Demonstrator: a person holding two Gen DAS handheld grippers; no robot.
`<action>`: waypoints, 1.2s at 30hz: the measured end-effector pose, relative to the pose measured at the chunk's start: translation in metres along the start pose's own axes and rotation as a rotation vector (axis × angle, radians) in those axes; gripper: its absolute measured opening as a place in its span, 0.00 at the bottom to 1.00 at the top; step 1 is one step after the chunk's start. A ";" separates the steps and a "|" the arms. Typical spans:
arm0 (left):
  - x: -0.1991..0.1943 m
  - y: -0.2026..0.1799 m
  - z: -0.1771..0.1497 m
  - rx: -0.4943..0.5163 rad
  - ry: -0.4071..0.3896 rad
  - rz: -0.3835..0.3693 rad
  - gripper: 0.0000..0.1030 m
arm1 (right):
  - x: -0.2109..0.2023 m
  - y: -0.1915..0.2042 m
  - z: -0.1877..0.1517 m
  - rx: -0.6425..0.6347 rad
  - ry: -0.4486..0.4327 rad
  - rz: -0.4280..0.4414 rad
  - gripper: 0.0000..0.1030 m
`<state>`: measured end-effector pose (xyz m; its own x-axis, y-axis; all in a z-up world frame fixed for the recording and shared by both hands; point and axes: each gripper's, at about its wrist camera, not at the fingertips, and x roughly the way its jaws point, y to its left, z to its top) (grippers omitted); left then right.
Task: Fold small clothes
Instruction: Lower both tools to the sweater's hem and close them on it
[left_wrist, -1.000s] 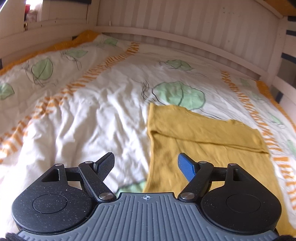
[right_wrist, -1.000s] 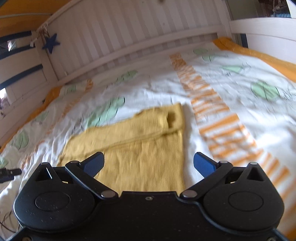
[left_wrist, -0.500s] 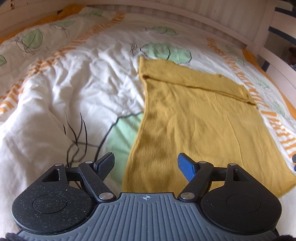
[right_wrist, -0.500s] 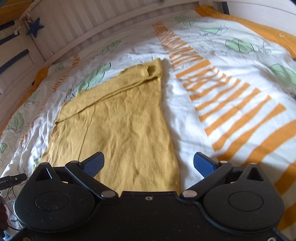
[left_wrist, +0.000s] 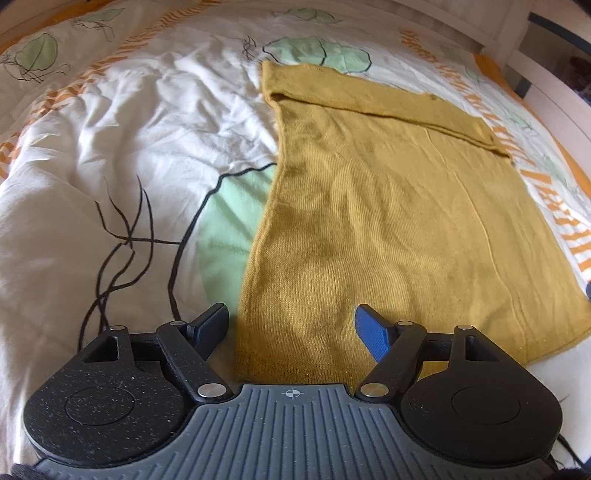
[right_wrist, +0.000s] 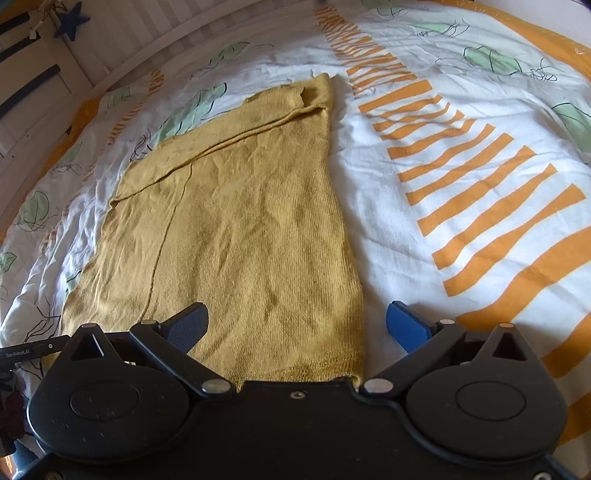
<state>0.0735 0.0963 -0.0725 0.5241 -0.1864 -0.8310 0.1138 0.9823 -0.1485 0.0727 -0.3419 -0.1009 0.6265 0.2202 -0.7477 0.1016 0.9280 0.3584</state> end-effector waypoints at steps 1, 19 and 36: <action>0.001 0.000 0.000 0.004 0.006 -0.005 0.72 | 0.001 -0.001 0.000 0.001 0.008 0.003 1.00; 0.021 -0.001 0.012 0.042 0.028 -0.080 0.87 | 0.042 -0.021 0.018 0.085 0.150 0.190 1.00; 0.004 0.008 -0.001 0.003 0.046 -0.138 0.74 | 0.027 -0.014 0.012 0.035 0.204 0.221 0.99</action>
<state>0.0759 0.1035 -0.0773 0.4641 -0.3190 -0.8263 0.1846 0.9472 -0.2620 0.0974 -0.3520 -0.1193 0.4684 0.4749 -0.7450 0.0090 0.8407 0.5415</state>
